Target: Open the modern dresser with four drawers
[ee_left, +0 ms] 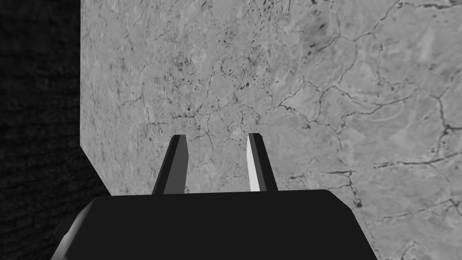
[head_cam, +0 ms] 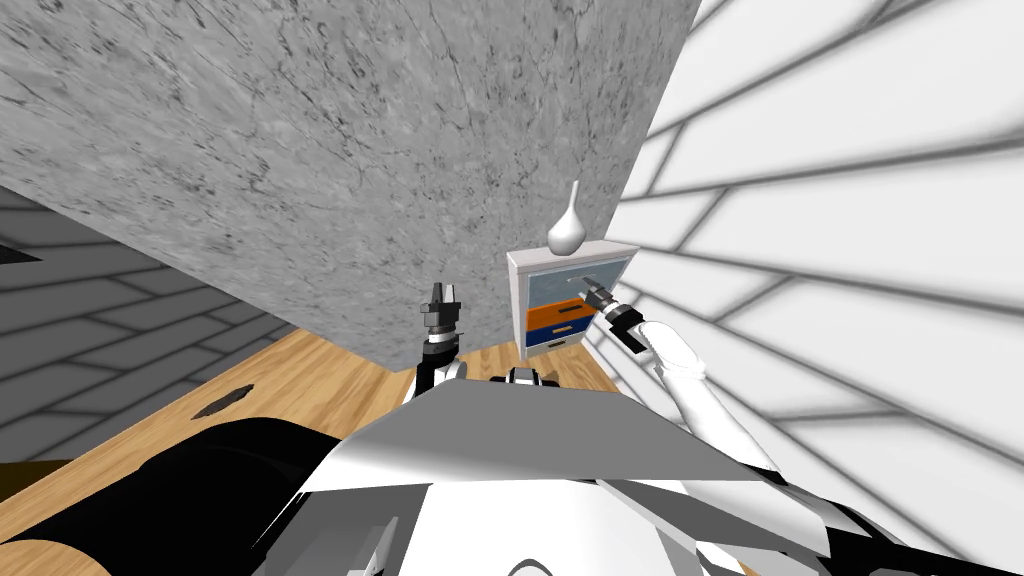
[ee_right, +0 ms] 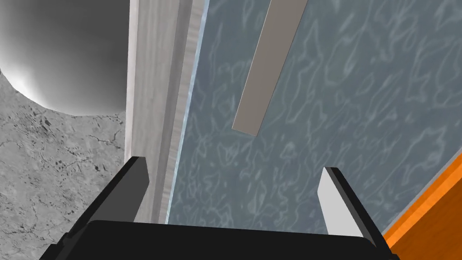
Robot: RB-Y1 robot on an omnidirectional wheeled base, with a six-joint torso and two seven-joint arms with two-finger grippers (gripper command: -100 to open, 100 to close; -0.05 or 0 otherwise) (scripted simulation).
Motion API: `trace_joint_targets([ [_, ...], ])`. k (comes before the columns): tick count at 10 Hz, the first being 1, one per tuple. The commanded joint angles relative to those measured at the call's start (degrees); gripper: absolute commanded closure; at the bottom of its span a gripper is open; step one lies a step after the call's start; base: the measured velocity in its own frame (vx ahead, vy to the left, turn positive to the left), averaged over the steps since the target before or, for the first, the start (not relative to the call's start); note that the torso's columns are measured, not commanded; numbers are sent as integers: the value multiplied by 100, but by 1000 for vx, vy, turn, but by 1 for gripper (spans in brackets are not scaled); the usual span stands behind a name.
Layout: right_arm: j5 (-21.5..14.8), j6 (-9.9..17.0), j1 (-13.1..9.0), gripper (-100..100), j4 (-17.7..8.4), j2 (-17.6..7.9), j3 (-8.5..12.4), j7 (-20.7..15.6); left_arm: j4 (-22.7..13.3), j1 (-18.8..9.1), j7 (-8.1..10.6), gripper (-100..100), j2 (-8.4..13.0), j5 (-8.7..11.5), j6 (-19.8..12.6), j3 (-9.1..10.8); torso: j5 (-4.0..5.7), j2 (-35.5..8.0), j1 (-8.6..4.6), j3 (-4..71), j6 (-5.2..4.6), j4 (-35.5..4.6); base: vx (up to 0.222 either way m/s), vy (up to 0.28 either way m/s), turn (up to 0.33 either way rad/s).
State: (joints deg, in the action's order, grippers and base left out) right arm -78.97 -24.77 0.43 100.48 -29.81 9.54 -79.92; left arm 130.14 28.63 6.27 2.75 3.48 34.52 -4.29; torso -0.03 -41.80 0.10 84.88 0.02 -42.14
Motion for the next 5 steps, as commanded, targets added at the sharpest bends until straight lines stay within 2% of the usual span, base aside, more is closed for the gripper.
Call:
trace_joint_targets([
  [1, 2, 11, -13, -100, -28, 11, -10, 0, 0, 0, 0, 0, 0, 0, 0, 0, 2, -32, -9, -20, 0, -9, 82, 10, 17],
  [2, 20, -4, -88, -100, -76, -147, 39, 138, 0, -1, 0, 0, 0, 0, 0, 0, 5, -79, -18, -49, -4, -23, 109, 69, 18],
  [3, 19, 0, -77, -100, -84, -69, 16, 46, -1, -1, 0, 0, 0, 0, 0, 0, 0, -72, 2, -48, -2, -24, 69, 43, 4],
  [4, 22, -5, -86, 100, -91, -79, 21, 60, 0, -2, 0, 0, 0, 0, 0, 0, 1, -74, -8, -46, -3, -22, 12, 7, 1],
  [5, 43, -46, -71, 100, -49, -107, 25, 87, -1, -3, 0, 0, 0, 0, -1, 0, 6, -74, -20, -47, -3, -22, -114, -28, -66],
])
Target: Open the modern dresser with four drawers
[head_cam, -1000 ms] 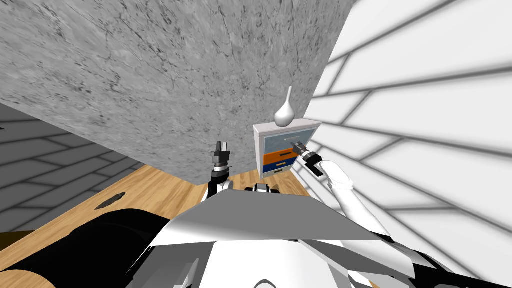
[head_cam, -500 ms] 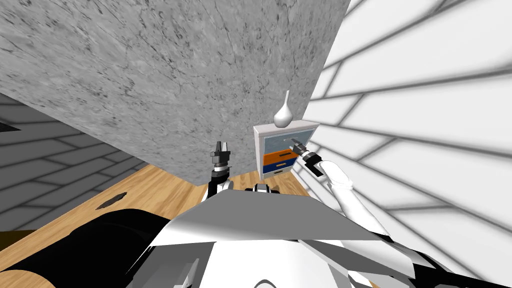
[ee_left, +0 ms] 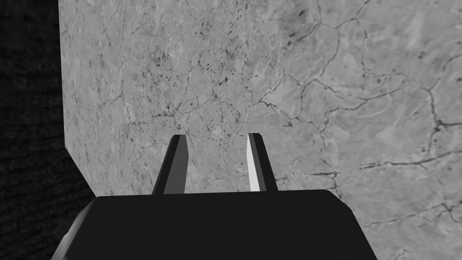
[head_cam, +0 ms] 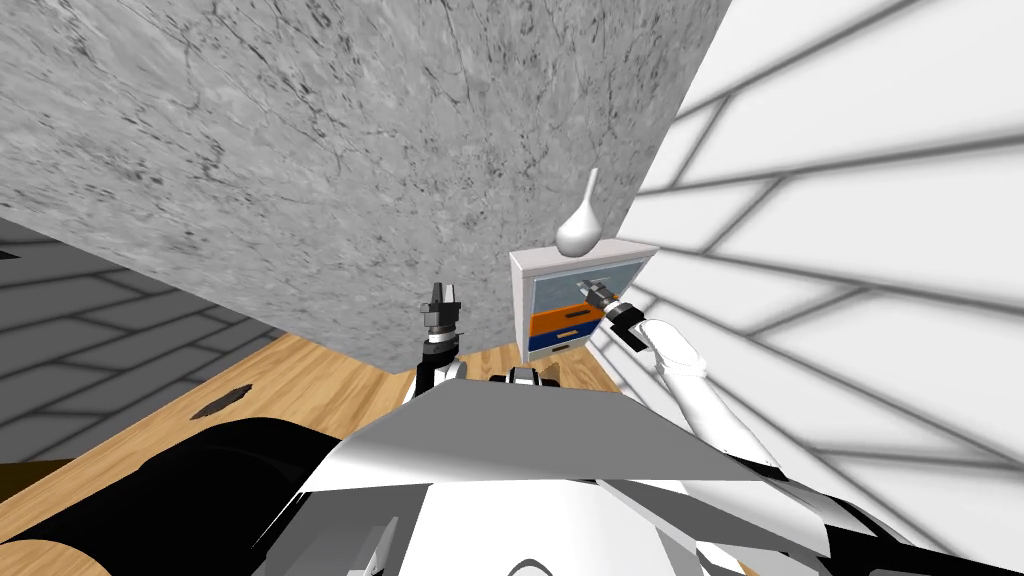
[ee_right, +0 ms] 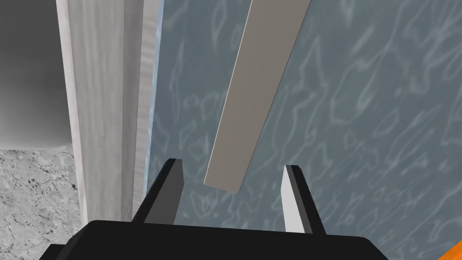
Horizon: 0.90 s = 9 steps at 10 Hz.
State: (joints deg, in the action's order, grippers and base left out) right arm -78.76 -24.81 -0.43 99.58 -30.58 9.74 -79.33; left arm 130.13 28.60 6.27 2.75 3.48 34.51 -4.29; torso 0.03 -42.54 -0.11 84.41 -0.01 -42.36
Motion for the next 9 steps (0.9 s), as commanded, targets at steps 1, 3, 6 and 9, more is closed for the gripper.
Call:
trace_joint_targets([
  [1, 27, -52, 19, 100, 51, -37, 7, 35, 0, -1, 0, 0, 0, 0, 0, 0, 3, -23, -11, -12, -3, -5, -193, -69, -55],
  [3, 53, -104, 38, 100, 102, -75, 14, 69, -1, -3, 0, 0, 1, 0, -1, 1, 0, -3, 1, -3, 0, -2, -208, -70, -55],
  [6, 22, -32, 28, -100, 42, 5, -18, 2, 0, 1, 0, 0, 0, 0, 0, 0, -10, 103, 37, 63, 7, 29, 36, -3, 31],
  [9, 14, -5, 28, -100, 10, 54, -33, -42, 1, 3, 0, 0, 0, 0, 1, 0, -4, 39, 14, 25, 2, 12, 150, 35, 43],
])
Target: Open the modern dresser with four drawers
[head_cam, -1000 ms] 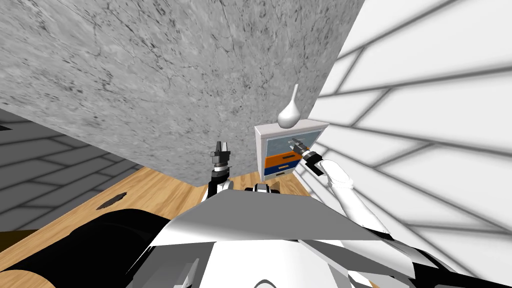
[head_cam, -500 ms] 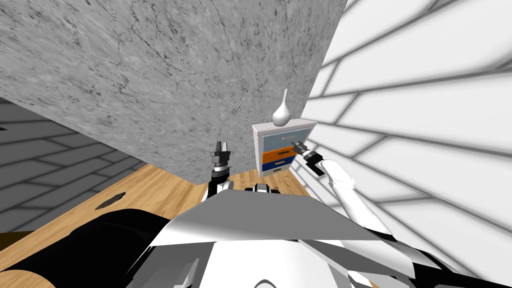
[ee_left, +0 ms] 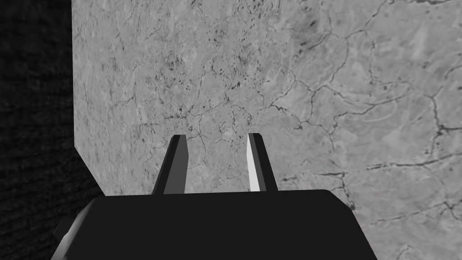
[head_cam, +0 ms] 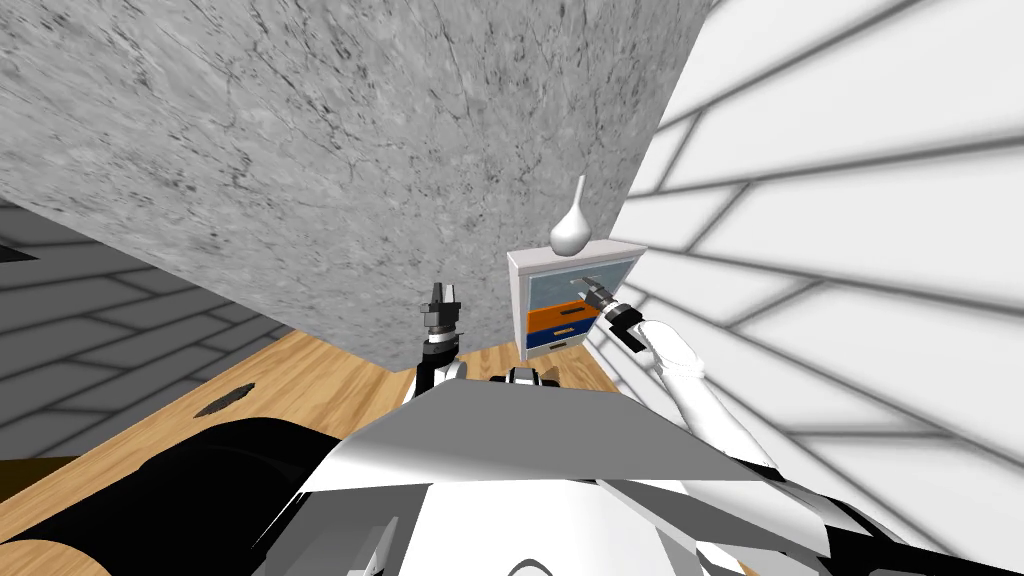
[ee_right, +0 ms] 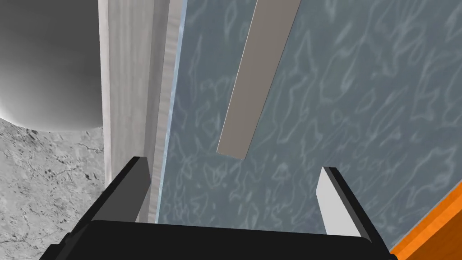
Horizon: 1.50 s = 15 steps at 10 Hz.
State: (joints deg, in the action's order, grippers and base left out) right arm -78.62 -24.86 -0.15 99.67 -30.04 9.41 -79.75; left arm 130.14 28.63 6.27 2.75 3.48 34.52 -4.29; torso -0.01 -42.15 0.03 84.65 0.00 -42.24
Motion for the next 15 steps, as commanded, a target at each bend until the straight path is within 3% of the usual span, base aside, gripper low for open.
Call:
trace_joint_targets([
  [1, 14, -11, -71, -100, -44, -156, 47, 133, 0, -1, 0, 0, 0, 0, 0, 0, 4, -48, -13, -29, -3, -13, 116, 81, 18],
  [2, 5, 0, -45, -100, -32, -76, 18, 49, -1, -1, 0, 0, 0, 0, -1, 0, -1, -39, 8, -27, -1, -14, 73, 51, 2],
  [3, 6, -2, -52, 100, -36, -86, 21, 66, 0, -2, 0, 0, 0, 0, -1, 0, 0, -40, -4, -25, -2, -11, 13, 8, 1],
  [11, 62, -159, 52, 100, 108, -152, -3, 142, -1, -4, 0, 0, 0, 0, -1, 1, 6, -22, -18, -14, -11, -4, -152, -48, -43],
  [12, 103, -207, -39, -100, 83, -340, 53, 317, -1, -4, 0, 0, 0, 0, -1, 1, 7, -19, -18, -13, -11, -3, -71, 9, -42],
  [15, 160, -287, -147, -100, 55, -635, 143, 583, -1, -2, 0, 0, -1, 0, -1, 0, -12, 25, 24, 17, 13, -1, 14, 66, -32],
])
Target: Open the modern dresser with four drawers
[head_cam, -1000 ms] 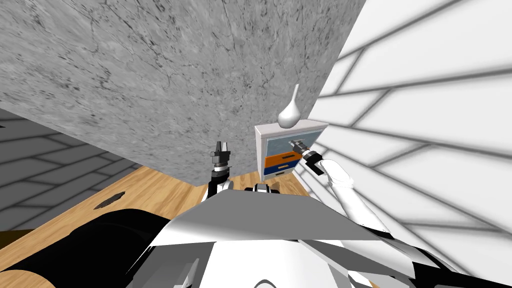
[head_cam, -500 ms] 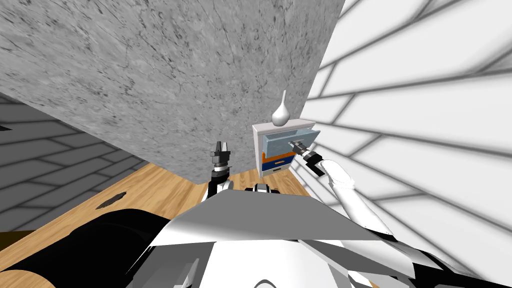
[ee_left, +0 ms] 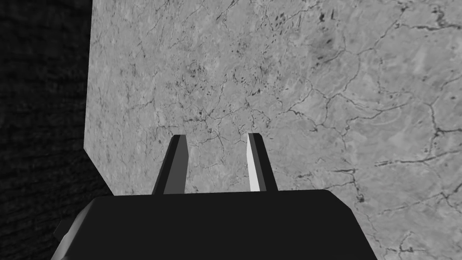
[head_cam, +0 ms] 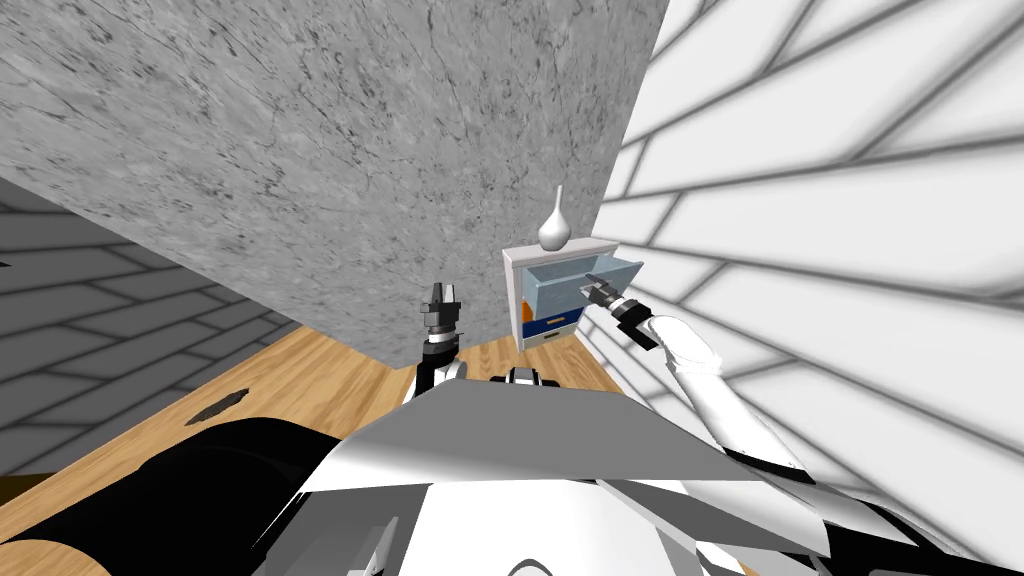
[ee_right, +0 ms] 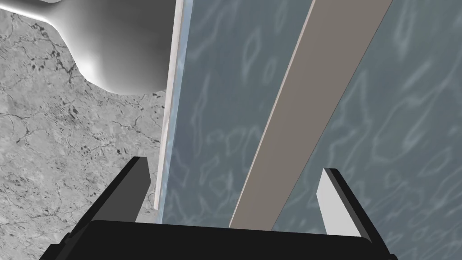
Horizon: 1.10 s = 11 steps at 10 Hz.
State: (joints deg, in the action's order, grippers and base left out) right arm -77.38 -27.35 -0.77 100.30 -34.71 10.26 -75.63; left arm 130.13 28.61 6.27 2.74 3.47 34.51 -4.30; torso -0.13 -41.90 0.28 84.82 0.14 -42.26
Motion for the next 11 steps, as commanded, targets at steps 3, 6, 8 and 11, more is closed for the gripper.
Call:
trace_joint_targets([
  [3, 94, -117, -192, -100, -36, -463, 149, 436, 0, 0, 0, 0, 0, 0, 0, 0, 12, -43, -27, -29, -11, -6, 14, 51, -11],
  [6, 144, -191, -193, 0, -89, -538, 182, 482, 0, 0, 0, 0, 1, 0, 0, 0, 4, -70, -24, -46, -15, -25, -1, 38, -14],
  [8, 139, -191, -178, 0, -103, -535, 174, 481, 0, -1, 0, 0, 1, 0, 0, 1, 7, -58, -22, -38, -13, -17, 0, 0, 0],
  [11, 135, -195, -165, 0, -115, -533, 167, 481, 0, -1, 0, 0, 1, 0, 0, 1, 8, -44, -21, -29, -12, -9, 0, 0, 0],
])
